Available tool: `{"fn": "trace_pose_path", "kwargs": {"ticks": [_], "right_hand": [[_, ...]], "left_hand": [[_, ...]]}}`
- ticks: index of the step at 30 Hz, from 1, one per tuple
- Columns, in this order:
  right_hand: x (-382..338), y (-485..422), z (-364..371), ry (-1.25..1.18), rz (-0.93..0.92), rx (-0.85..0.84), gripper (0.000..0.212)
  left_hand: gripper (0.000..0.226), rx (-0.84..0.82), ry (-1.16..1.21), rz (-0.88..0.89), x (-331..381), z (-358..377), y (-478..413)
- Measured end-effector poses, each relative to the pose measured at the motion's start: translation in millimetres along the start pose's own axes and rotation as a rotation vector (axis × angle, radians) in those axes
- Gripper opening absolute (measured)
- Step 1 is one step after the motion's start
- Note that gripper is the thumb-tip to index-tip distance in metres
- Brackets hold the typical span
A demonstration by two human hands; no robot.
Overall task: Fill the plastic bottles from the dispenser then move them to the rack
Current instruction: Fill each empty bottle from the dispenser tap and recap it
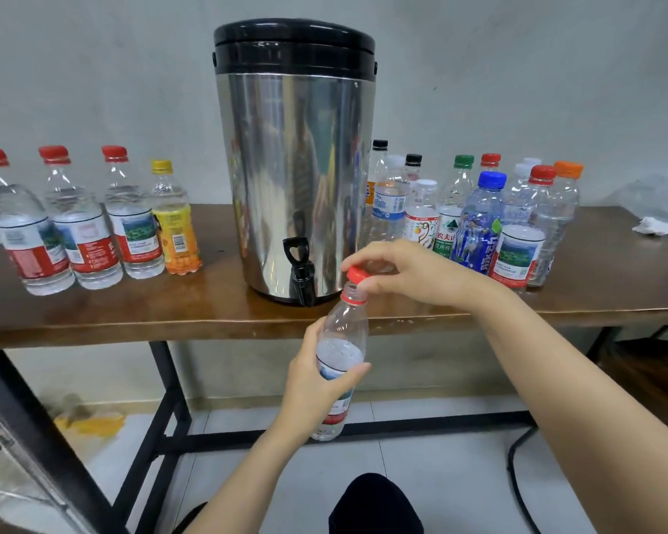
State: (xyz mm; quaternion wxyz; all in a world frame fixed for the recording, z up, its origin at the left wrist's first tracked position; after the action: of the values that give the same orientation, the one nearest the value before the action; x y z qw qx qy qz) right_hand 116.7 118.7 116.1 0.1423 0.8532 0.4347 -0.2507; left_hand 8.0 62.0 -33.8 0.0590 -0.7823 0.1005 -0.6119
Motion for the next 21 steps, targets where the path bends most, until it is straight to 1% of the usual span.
{"fn": "trace_pose_path", "kwargs": {"ticks": [2, 4, 6, 9, 13, 17, 21], "right_hand": [[12, -2, -5, -0.044, 0.023, 0.086, 0.034], [33, -4, -8, -0.004, 0.121, 0.193, 0.034], [60, -7, -1, 0.06, 0.24, 0.243, 0.033], [98, -10, 18, 0.08, 0.36, 0.258, 0.035], [129, -12, 32, 0.122, 0.461, 0.286, 0.036], [139, -13, 37, 0.169, 0.511, 0.297, 0.037], [141, -15, 37, 0.16, 0.527, 0.304, 0.04]], "left_hand": [[0.068, 0.005, 0.02, -0.044, -11, -1, 4], [0.064, 0.061, 0.048, -0.094, -26, -7, 11], [0.061, 0.119, 0.07, -0.15, -43, -11, 19], [0.063, 0.175, 0.108, -0.205, -62, -17, 25], [0.066, 0.226, 0.116, -0.212, -67, -25, 22], [0.065, 0.233, 0.136, -0.2, -64, -25, 15], [0.067, 0.262, 0.147, -0.184, -63, -25, 11]]}}
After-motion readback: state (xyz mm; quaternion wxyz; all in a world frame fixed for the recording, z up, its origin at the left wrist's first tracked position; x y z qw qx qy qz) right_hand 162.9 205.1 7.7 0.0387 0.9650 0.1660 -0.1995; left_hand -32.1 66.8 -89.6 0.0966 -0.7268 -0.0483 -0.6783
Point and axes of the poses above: each hand's wrist, its own y-axis away from the middle knuckle, its own z-axis out of the palm, x = y × z, the point moved 9 cm from there along -y, towards the middle knuckle, and after that the axes turned 15 degrees about -x, right-handed, at the moved point
